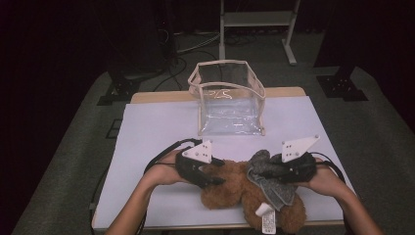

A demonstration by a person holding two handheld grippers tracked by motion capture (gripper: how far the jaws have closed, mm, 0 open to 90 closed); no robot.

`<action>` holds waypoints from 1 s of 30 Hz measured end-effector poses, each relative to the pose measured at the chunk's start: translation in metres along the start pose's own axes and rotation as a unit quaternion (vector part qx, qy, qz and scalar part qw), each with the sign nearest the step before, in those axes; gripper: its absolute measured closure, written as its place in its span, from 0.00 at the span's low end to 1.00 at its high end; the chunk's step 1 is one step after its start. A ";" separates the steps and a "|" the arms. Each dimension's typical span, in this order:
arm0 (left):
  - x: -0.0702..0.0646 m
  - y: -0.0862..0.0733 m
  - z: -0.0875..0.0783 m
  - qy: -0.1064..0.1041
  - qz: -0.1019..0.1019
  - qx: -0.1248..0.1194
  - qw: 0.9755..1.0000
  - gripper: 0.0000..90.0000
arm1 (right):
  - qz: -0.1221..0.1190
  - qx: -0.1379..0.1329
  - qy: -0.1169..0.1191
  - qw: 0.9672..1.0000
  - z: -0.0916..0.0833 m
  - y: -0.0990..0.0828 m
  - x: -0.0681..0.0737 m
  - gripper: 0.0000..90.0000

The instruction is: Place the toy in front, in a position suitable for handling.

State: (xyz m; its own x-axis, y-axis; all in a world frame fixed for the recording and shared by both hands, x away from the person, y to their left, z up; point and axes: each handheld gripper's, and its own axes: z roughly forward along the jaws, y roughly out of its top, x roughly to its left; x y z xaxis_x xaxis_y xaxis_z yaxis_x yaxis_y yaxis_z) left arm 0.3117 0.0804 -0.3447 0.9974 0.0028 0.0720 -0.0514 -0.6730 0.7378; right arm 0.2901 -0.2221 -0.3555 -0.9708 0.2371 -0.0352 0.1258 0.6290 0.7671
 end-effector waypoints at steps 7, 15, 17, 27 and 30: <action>-0.010 -0.003 0.016 -0.033 0.003 0.028 0.999 0.52 | -0.033 0.002 0.007 0.999 -0.008 0.011 0.015 0.81; -0.008 -0.006 0.012 -0.030 -0.004 0.018 0.999 0.49 | 0.002 -0.016 -0.006 1.000 -0.015 0.001 0.000 0.81; -0.005 -0.005 0.011 -0.029 -0.011 0.011 0.999 0.45 | 0.005 -0.014 0.001 1.000 -0.010 -0.002 0.003 0.81; -0.003 -0.002 0.026 -0.043 -0.023 0.011 0.999 0.39 | -0.003 -0.012 0.018 1.000 0.001 0.000 0.013 0.81; -0.002 -0.005 0.030 -0.047 -0.034 0.004 0.998 0.39 | -0.003 -0.015 0.019 1.000 0.002 0.000 0.013 0.81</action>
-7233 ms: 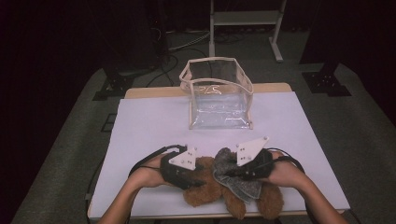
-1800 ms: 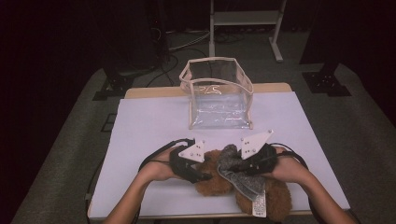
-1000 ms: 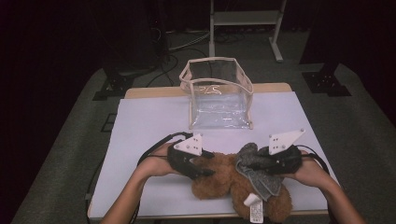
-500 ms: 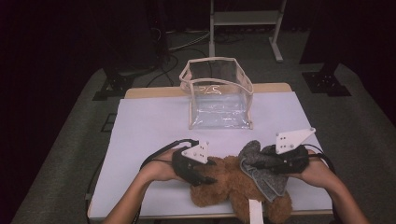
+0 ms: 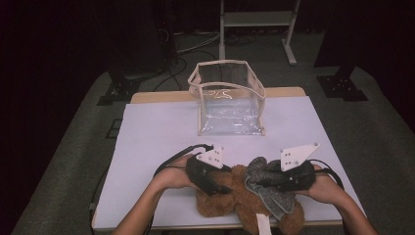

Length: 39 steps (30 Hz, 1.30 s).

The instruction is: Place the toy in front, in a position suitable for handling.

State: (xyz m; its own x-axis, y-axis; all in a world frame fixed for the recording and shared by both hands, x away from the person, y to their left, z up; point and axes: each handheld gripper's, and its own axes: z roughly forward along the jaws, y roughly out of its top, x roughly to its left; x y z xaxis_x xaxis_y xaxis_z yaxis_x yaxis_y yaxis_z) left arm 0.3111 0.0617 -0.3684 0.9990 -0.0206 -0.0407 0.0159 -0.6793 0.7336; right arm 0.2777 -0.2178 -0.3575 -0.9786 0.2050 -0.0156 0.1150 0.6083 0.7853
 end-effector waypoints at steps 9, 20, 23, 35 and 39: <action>-0.006 -0.001 0.003 0.024 -0.004 -0.011 1.000 0.49 | 0.002 -0.004 -0.002 1.000 0.000 -0.002 0.000 0.81; -0.005 0.002 0.010 0.026 0.007 -0.011 1.000 0.53 | 0.001 -0.001 -0.006 1.000 0.001 -0.001 0.000 0.81; -0.003 0.008 0.015 0.020 0.010 0.004 1.000 0.50 | -0.001 0.002 -0.006 1.000 0.001 -0.001 0.000 0.81; -0.006 0.021 0.032 0.029 0.058 0.056 0.996 0.69 | -0.001 0.009 -0.003 1.000 0.003 -0.002 0.001 0.80; -0.007 0.025 0.029 0.043 0.074 0.062 0.994 0.82 | 0.002 0.000 -0.014 1.000 0.001 -0.002 -0.001 0.80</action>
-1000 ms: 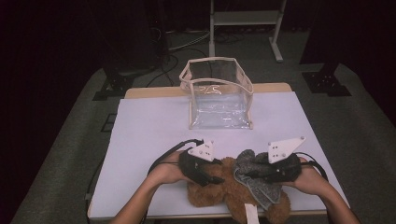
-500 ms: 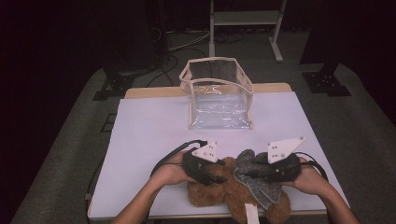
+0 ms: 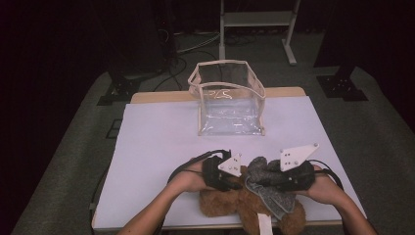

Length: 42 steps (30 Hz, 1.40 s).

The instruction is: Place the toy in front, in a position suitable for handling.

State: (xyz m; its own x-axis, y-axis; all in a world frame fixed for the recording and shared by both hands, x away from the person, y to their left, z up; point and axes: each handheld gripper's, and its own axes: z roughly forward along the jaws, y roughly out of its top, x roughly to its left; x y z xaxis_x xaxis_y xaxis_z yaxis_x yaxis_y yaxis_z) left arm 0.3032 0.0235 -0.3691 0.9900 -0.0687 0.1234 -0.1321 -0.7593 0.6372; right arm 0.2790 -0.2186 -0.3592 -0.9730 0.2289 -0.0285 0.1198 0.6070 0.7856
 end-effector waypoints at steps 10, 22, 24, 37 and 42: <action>0.023 -0.005 -0.031 0.047 0.004 0.026 0.999 0.89 | 0.001 -0.018 -0.013 1.000 0.005 0.019 -0.022 0.79; 0.004 -0.025 -0.035 0.027 -0.036 -0.005 0.999 0.85 | -0.022 0.006 0.011 1.000 0.022 0.028 -0.007 0.79; 0.001 -0.024 -0.035 0.028 -0.036 -0.003 0.999 0.85 | -0.030 0.010 0.013 0.999 0.021 0.030 -0.004 0.79; -0.006 -0.029 -0.038 0.020 -0.042 -0.021 0.999 0.82 | -0.018 -0.017 0.008 1.000 -0.011 0.003 0.018 0.78; -0.006 -0.030 -0.038 0.022 -0.043 -0.020 0.999 0.81 | -0.017 -0.018 0.002 1.000 -0.018 -0.011 0.029 0.79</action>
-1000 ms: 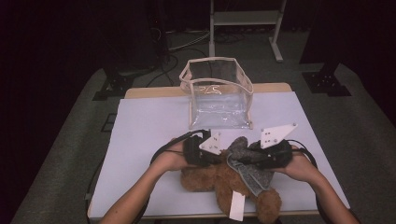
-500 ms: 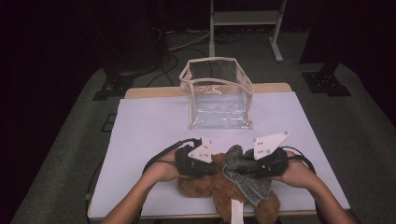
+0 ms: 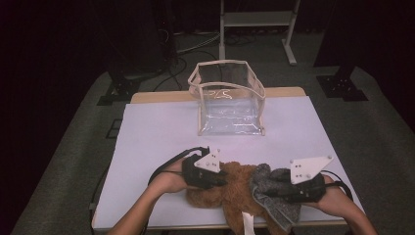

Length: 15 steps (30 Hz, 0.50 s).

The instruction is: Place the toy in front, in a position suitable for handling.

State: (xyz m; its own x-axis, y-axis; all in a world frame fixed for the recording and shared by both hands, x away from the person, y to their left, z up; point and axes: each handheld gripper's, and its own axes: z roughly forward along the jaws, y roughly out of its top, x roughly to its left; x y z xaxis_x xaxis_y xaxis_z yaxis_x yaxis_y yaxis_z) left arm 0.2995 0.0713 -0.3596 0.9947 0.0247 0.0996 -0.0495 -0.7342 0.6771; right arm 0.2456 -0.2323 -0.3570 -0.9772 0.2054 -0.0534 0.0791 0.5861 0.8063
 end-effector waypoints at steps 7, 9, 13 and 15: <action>0.004 -0.002 -0.002 0.001 -0.009 -0.003 1.000 0.80 | 0.029 -0.013 -0.014 0.999 -0.009 -0.026 0.008 0.79; 0.004 -0.003 -0.003 0.001 -0.013 -0.003 1.000 0.80 | 0.040 -0.015 -0.015 0.999 -0.010 -0.034 0.012 0.79; 0.004 -0.003 -0.004 0.003 -0.017 0.000 1.000 0.80 | 0.049 -0.014 -0.016 0.999 -0.007 -0.043 0.015 0.79; 0.004 -0.003 -0.004 0.005 -0.017 0.002 1.000 0.79 | 0.048 -0.014 -0.015 0.999 -0.003 -0.042 0.013 0.79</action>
State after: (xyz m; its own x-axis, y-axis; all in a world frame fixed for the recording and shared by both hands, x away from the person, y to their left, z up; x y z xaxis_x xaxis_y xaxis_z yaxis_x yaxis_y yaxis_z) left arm 0.3030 0.0768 -0.3586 0.9950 0.0561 0.0832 -0.0151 -0.7358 0.6770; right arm 0.2291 -0.2566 -0.3902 -0.9590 0.2831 0.0085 0.1666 0.5397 0.8252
